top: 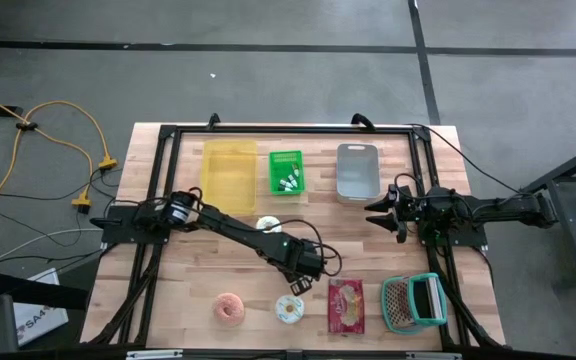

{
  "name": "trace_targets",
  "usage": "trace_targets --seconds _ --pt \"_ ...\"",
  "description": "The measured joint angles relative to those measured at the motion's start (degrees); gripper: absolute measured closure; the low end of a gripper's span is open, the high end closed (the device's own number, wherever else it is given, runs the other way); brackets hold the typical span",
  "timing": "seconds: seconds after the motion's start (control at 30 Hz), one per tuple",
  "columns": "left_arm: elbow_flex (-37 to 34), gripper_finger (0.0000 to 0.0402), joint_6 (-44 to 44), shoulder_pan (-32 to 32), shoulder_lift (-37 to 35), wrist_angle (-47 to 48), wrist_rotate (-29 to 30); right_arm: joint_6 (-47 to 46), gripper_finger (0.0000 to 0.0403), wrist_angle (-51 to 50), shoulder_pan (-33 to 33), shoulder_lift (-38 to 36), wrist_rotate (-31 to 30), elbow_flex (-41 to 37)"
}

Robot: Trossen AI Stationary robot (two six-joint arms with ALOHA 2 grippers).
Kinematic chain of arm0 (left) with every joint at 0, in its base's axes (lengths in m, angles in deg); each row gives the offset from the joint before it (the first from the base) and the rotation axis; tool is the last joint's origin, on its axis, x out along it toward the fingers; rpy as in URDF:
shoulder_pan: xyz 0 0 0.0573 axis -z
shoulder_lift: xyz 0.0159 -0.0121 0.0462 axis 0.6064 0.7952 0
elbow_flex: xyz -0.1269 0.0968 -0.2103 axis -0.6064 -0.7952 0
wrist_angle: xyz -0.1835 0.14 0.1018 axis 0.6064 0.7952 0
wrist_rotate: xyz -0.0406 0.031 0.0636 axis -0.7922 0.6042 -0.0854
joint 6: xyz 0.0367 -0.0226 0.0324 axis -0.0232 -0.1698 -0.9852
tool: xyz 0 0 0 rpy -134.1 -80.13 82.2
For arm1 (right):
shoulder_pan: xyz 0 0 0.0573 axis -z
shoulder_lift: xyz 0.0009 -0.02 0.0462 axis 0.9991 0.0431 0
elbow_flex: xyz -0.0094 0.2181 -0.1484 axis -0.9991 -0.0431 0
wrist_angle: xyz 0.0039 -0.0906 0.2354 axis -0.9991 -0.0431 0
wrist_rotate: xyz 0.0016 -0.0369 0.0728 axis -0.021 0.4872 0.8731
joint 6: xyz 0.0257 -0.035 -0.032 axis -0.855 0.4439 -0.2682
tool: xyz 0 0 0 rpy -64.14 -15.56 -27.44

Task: Pick & Place Food Item
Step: Put the blue food coloring bottle into the green bin

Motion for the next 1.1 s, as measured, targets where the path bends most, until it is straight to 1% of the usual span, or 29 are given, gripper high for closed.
trace_targets --seconds 0.37,0.7,1.1 --pt "-0.04 0.0283 0.03 0.0 0.0 0.64 -0.01 -0.02 0.0228 0.0 -0.01 0.0 0.0 -0.01" --pt "-0.11 0.0327 0.07 0.0 0.0 1.17 0.01 0.0 0.0228 0.0 0.0 0.01 0.0 0.0" --pt "-0.11 0.0332 0.04 0.0 -0.02 1.26 0.02 0.0 0.0228 0.0 -0.01 0.0 0.0 0.0"
